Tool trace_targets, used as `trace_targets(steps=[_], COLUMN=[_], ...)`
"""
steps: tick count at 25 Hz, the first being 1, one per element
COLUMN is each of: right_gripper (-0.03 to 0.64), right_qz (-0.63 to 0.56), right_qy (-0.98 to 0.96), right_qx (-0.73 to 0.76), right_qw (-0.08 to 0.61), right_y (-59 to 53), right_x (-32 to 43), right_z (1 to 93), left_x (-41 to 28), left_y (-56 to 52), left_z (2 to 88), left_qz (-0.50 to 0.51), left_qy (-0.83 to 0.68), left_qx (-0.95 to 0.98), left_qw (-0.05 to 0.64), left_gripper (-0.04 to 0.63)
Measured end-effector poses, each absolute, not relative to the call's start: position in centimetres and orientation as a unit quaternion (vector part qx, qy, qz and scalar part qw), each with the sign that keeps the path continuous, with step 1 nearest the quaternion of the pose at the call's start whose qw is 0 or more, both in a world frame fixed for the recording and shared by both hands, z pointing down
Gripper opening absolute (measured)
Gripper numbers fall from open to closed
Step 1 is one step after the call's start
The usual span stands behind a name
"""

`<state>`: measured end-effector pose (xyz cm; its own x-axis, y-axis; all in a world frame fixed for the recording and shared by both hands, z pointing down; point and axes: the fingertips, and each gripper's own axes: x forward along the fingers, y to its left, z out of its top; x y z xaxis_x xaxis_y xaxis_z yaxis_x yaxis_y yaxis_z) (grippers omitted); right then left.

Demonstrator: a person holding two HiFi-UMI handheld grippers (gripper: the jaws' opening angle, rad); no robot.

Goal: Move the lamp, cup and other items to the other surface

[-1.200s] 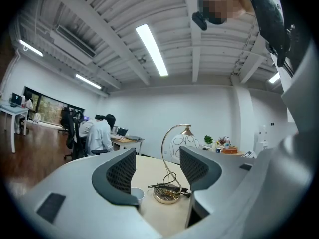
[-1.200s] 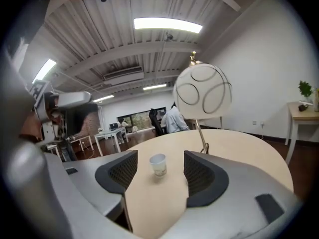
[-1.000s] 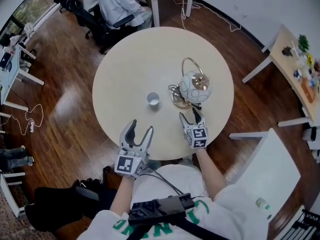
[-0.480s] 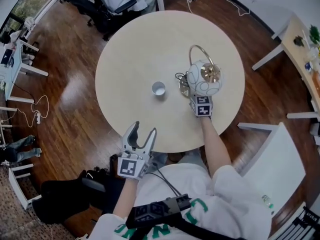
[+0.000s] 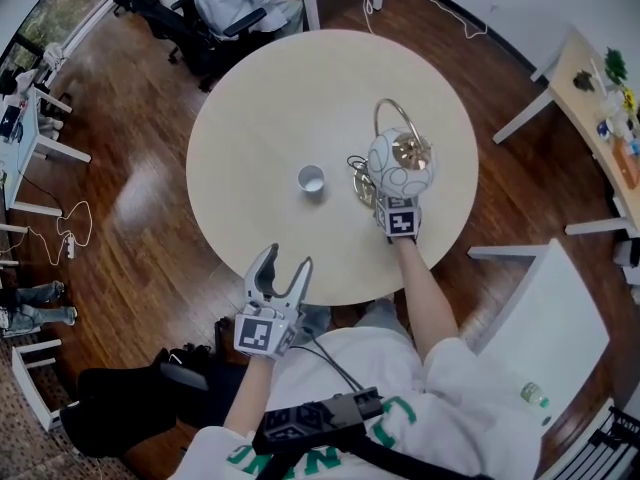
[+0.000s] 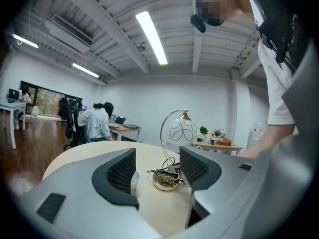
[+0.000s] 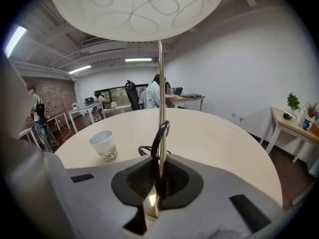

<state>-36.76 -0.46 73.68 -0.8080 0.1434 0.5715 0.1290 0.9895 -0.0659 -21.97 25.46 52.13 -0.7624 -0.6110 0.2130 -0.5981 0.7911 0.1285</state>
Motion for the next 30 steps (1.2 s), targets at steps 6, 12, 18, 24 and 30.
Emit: trace_targets(steps=[6, 12, 18, 24, 30], right_gripper=[0.028, 0.028, 0.028, 0.028, 0.028], right_qz=[0.012, 0.053, 0.071, 0.075, 0.085], right_qy=[-0.959, -0.966, -0.973, -0.971, -0.955], right_qx=[-0.071, -0.057, 0.008, 0.107, 0.217], right_qw=[0.275, 0.247, 0.219, 0.199, 0.183], right_y=[-0.2, -0.4, -3.7, -10.4, -17.4], right_x=[-33.6, -29.8, -24.6, -17.0, -8.6], right_z=[71.1, 68.2, 64.5, 61.8, 60.5], left_x=[-21.6, -20.7, -20.3, -19.1, -15.5], left_y=[23.9, 19.9, 17.1, 9.4, 0.3], left_z=[51.1, 49.0, 49.8, 49.2, 48.5], left_qz=[-0.042, -0.062, -0.041, -0.032, -0.036], left_qy=[-0.927, -0.902, -0.878, -0.827, -0.75], left_qx=[0.355, 0.415, 0.468, 0.556, 0.658], left_qw=[0.111, 0.101, 0.09, 0.077, 0.055], left_gripper=[0.272, 0.272, 0.272, 0.27, 0.27])
